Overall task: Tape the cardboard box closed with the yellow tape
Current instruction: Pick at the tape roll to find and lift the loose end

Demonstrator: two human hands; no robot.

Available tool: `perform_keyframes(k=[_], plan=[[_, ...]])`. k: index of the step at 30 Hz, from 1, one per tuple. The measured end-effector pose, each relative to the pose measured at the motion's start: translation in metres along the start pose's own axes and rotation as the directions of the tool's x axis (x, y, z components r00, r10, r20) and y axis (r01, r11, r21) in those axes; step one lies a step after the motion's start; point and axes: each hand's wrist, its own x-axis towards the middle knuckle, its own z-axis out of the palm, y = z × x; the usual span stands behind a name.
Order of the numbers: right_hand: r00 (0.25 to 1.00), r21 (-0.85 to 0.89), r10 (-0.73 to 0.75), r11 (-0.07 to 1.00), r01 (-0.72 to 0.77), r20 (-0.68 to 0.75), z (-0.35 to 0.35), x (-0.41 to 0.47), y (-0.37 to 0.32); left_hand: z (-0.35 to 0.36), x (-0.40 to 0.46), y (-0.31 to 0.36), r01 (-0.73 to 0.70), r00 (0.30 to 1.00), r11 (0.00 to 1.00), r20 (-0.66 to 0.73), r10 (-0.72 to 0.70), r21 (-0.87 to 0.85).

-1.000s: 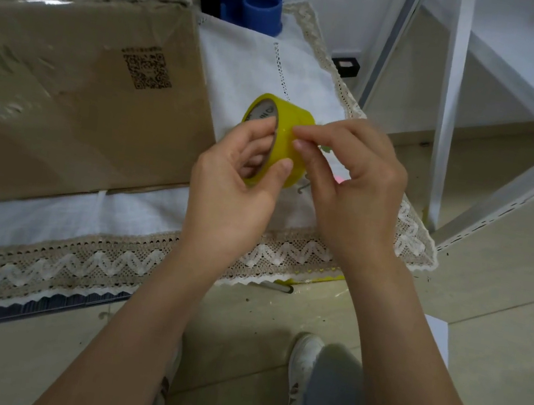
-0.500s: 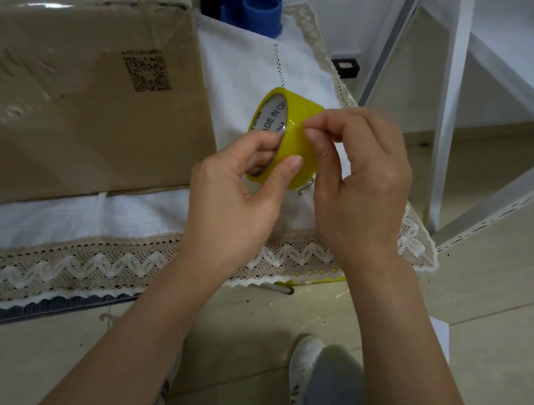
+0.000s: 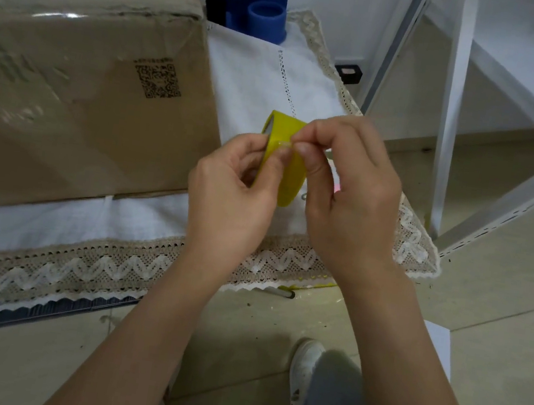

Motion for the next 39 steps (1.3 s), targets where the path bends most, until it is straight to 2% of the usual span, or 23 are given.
perform_keyframes(k=[5, 8, 10, 15, 18, 21, 24, 28, 30, 39], plan=[[1.0, 0.047, -0.004, 0.999, 0.005, -0.012, -0.002, 0.004, -0.003, 0.001, -0.002, 0.005, -0.051, 0.998, 0.999, -0.036, 0.052, 0.018], [0.998, 0.022, -0.06, 0.998, 0.061, -0.022, -0.004, 0.005, -0.007, 0.001, -0.003, 0.01, -0.113, 0.994, 0.993, -0.008, 0.113, 0.037], [0.998, 0.015, -0.061, 0.998, 0.061, -0.026, -0.003, 0.005, -0.007, 0.001, -0.002, 0.01, -0.103, 0.995, 0.995, 0.009, 0.103, 0.014], [0.989, 0.11, 0.142, 0.984, -0.137, -0.038, -0.001, 0.006, -0.012, 0.003, -0.004, 0.007, 0.001, 1.0, 0.996, -0.02, -0.003, -0.092], [0.915, 0.305, 0.395, 0.884, -0.355, -0.079, -0.009, 0.013, -0.011, 0.001, -0.003, 0.006, 0.046, 0.998, 0.993, -0.039, -0.051, -0.113], [0.873, 0.296, 0.487, 0.836, -0.462, -0.013, -0.012, 0.014, -0.007, 0.0, -0.001, 0.01, 0.08, 0.994, 0.99, -0.062, -0.087, -0.115], [0.895, 0.314, 0.445, 0.844, -0.435, 0.042, -0.012, 0.009, -0.009, 0.0, 0.0, 0.014, 0.14, 0.985, 0.981, -0.081, -0.152, -0.136], [0.965, 0.273, 0.232, 0.927, -0.257, 0.123, -0.013, 0.003, -0.005, 0.0, 0.002, 0.016, 0.148, 0.979, 0.979, -0.117, -0.165, -0.14], [0.973, 0.214, 0.166, 0.956, -0.199, 0.162, -0.01, 0.0, -0.002, 0.0, 0.001, 0.016, 0.155, 0.979, 0.977, -0.111, -0.172, -0.145], [0.973, 0.221, 0.197, 0.95, -0.219, 0.117, -0.007, 0.001, 0.003, 0.001, -0.001, 0.02, 0.187, 0.977, 0.975, -0.083, -0.198, -0.12]])
